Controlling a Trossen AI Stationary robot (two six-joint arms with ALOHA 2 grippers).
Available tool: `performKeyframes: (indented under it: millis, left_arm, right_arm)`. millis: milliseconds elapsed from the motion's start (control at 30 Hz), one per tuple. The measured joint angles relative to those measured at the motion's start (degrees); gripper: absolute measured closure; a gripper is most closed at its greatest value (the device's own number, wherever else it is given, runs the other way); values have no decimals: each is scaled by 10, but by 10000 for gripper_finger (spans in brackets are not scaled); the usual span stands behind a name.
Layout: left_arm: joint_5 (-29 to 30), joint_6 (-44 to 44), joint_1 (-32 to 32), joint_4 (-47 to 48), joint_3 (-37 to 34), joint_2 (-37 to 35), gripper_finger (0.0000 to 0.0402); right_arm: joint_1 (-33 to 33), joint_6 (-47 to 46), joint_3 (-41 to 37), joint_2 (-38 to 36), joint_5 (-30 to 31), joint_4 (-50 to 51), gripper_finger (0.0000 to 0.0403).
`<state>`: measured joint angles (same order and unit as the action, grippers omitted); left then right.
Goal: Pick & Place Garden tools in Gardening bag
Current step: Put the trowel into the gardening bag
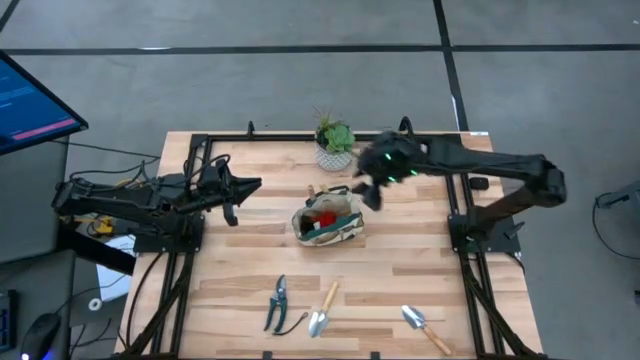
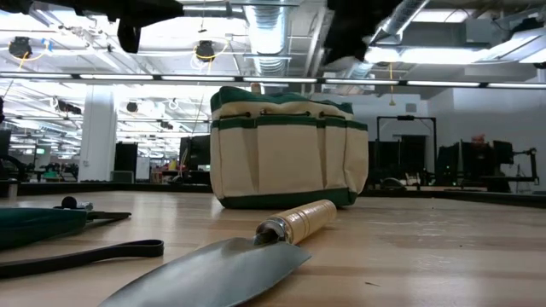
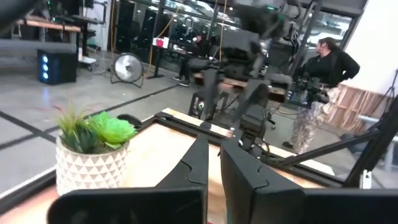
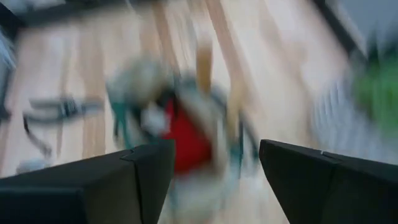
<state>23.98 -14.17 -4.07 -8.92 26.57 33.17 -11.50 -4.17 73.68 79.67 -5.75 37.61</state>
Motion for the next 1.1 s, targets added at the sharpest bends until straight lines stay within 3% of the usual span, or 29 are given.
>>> performKeyframes:
  millis: [200, 400, 600, 767, 933, 1100]
  left_arm:
    - [3, -70, 0, 47, 0, 0, 350]
    - [-23, -177, -1, 138, 0, 0, 310]
    - [-28, -205, -1, 156, 0, 3, 290]
    - [-24, -206, -1, 157, 0, 8, 288]
    - [-24, -205, -1, 166, 0, 14, 288]
    - [-28, -205, 0, 168, 0, 19, 288]
  right_arm:
    - [101, -199, 0, -67, 88, 242, 176]
    - [241, -434, 0, -66, 119, 349, 176]
    - [387, -611, 0, -9, 114, 373, 176]
    - [484, -710, 0, 63, 33, 368, 176]
    - [578, -804, 0, 126, -48, 305, 176]
    - [643, -910, 0, 163, -63, 231, 176]
